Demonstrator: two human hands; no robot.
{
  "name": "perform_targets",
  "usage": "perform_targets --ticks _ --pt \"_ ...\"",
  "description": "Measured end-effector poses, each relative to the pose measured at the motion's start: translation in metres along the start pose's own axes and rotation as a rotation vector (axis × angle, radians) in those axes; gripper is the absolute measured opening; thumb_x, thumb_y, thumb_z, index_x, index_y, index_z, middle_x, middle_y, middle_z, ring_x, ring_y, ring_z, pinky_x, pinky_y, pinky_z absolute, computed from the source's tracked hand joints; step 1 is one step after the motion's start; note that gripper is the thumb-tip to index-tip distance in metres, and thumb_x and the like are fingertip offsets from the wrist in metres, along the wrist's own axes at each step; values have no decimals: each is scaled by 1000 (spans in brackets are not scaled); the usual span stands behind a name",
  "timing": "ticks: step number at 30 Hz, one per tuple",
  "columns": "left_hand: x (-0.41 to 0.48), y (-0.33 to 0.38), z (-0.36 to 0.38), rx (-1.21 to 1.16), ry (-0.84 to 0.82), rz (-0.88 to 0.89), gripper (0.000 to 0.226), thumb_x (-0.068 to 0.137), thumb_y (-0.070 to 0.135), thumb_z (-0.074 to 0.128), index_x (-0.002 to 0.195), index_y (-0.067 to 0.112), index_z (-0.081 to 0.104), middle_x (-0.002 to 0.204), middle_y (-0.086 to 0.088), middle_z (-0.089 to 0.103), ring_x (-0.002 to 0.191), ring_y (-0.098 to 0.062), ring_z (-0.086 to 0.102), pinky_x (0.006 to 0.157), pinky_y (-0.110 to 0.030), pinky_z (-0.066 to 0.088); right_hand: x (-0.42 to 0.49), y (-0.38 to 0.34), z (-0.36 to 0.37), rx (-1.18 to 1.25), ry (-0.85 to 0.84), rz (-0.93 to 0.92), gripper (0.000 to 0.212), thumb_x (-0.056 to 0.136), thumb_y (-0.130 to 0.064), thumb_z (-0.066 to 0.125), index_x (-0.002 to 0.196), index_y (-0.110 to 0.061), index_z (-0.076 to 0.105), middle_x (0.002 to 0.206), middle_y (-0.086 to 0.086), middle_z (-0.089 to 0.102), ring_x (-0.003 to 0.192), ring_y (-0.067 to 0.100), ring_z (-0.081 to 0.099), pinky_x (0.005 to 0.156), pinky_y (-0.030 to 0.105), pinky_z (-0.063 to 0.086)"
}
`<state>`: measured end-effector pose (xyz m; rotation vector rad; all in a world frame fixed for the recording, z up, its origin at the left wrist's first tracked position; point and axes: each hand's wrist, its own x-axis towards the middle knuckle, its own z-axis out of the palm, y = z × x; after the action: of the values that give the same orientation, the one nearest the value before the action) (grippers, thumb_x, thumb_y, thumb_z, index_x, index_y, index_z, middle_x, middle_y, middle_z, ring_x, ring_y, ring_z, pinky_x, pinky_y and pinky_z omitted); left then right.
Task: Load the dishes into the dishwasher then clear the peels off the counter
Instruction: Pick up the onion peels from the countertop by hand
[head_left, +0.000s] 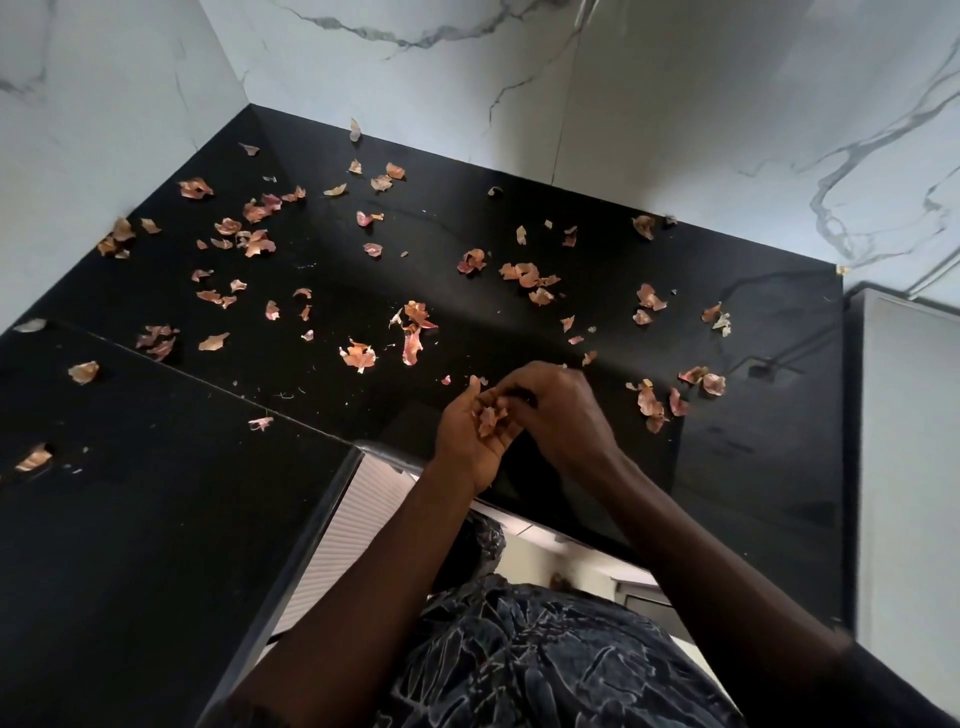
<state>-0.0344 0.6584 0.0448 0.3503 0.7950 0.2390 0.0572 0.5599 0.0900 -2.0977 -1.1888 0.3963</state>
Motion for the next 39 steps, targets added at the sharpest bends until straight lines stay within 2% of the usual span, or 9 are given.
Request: perform_targets --ticks 6,15,18,23,28,31,33,36,39 --pt "1 1 3 -38 44 1 42 105 34 49 104 -5 65 100 -23 70 93 -29 72 76 -35 62 29 44 -16 -72 113 153 21 97 -13 60 117 -18 67 117 -1 66 105 6 61 88 22 49" --pt "-3 5 6 -8 29 21 43 104 36 50 103 -4 65 95 -20 71 91 -27 72 75 -34 62 35 81 -1 -366 -73 122 20 97 -13 57 113 -16 68 112 3 59 96 14 59 76 25 49" --pt "-5 5 4 -2 40 28 44 105 37 50 105 -4 65 96 -20 71 92 -27 73 75 -34 62 31 80 -1 -307 -34 164 15 98 -11 55 97 -20 67 97 -2 62 87 12 62 65 17 40" --pt "-2 6 3 4 56 19 44 105 37 48 102 -4 65 94 -20 72 87 -27 74 74 -36 62 19 54 -16 -84 66 222 16 94 -12 64 105 -22 68 107 -9 65 96 0 60 82 18 48" --pt "0 0 3 18 14 -1 43 107 34 42 110 -3 63 92 -17 73 82 -22 74 70 -32 60 -4 -4 -4 41 -56 71 12 95 -14 63 100 -23 70 99 -13 64 90 -2 62 79 20 53" --pt "-4 -1 7 15 -1 -4 39 108 31 40 96 4 66 77 -10 72 73 -17 73 72 -30 60 -5 -10 0 25 -90 29 10 95 -17 64 99 -21 72 97 -11 64 86 0 62 77 20 53" --pt "-3 -1 8 23 8 -3 40 108 32 42 98 2 67 88 -13 73 81 -21 73 76 -33 61 4 -3 -7 16 -42 34 12 96 -17 63 103 -21 71 100 -11 65 87 -3 61 75 15 49" --pt "-3 -1 8 19 60 -17 42 106 32 47 94 -4 65 91 -20 69 88 -26 70 68 -33 62 31 27 -19 -75 45 139 19 97 -13 61 113 -19 68 113 -5 67 100 0 60 86 19 48" --pt "-6 -1 8 22 68 -13 42 106 31 48 92 -5 65 87 -19 67 86 -25 69 65 -31 62 49 58 -17 -204 -25 264 24 97 -11 59 119 -18 66 123 2 65 105 8 62 88 25 51"
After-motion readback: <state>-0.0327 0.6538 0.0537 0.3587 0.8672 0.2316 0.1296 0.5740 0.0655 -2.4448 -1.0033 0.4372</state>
